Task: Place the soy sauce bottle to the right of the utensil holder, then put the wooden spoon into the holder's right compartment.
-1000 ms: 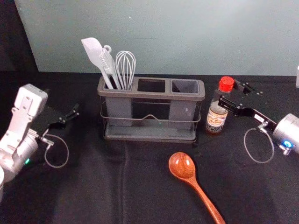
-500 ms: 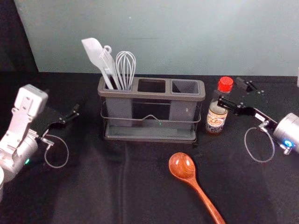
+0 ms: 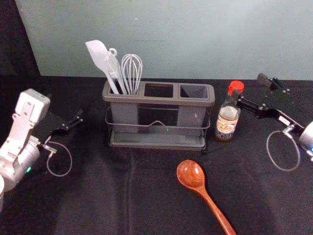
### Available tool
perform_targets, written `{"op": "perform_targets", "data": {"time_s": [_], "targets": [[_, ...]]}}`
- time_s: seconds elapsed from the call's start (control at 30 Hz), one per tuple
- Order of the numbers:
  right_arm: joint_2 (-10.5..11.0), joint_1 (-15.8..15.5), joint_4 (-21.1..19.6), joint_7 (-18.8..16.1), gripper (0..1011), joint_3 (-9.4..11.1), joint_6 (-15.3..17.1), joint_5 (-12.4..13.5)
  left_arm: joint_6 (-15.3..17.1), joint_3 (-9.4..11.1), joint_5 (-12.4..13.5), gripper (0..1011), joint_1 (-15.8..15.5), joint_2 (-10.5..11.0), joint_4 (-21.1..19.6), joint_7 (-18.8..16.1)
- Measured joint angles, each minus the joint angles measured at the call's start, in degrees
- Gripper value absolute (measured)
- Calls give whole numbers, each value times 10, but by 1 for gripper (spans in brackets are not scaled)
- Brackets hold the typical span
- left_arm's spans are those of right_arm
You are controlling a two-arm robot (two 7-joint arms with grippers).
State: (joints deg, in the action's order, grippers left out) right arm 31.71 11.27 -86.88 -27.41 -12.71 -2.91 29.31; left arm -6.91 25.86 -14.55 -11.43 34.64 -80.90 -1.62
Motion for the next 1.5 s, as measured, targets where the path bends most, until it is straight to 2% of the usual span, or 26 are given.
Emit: {"op": "perform_targets", "data": {"time_s": [0.23,0.5,0.7,0.77,0.8,0.83,0.87,0.9,0.93,1.03,1.07,1.17,1.2,1.23,1.3,1.5], "targets": [[27,-56,-83,9,1004,21,28,14,0,0,0,1005,0,0,0,0],[48,-105,-161,29,1004,20,80,23,0,0,0,1005,0,0,0,0],[55,-123,-210,75,1004,-4,164,16,0,0,0,1005,0,0,0,0],[54,-123,-223,95,1004,-16,206,12,0,0,0,1005,0,0,0,0],[52,-119,-228,107,1004,-25,239,11,0,0,0,1005,0,0,0,0],[52,-119,-228,107,1004,-25,239,11,0,0,0,1005,0,0,0,0],[49,-114,-232,116,1004,-33,269,12,0,0,0,1005,0,0,0,0],[48,-112,-233,120,1004,-38,281,12,0,0,0,1005,0,0,0,0],[43,-105,-233,128,1004,-48,308,10,0,0,0,1005,0,0,0,0],[35,-95,-231,140,1004,-60,346,9,0,0,0,1005,0,0,0,0],[25,-87,-227,149,1004,-68,372,10,0,0,0,1005,0,0,0,0],[3,-74,-212,167,1004,-78,419,13,0,0,0,1005,0,0,0,0],[3,-74,-212,167,1004,-78,419,13,0,0,0,1005,0,0,0,0],[-8,-68,-203,174,1004,-81,438,14,0,0,0,1005,0,0,0,0],[-21,-59,-193,180,1004,-85,457,14,0,0,0,1005,0,0,0,0],[-44,-41,-173,187,1004,-99,485,4,0,0,0,1005,0,0,0,0]]}}
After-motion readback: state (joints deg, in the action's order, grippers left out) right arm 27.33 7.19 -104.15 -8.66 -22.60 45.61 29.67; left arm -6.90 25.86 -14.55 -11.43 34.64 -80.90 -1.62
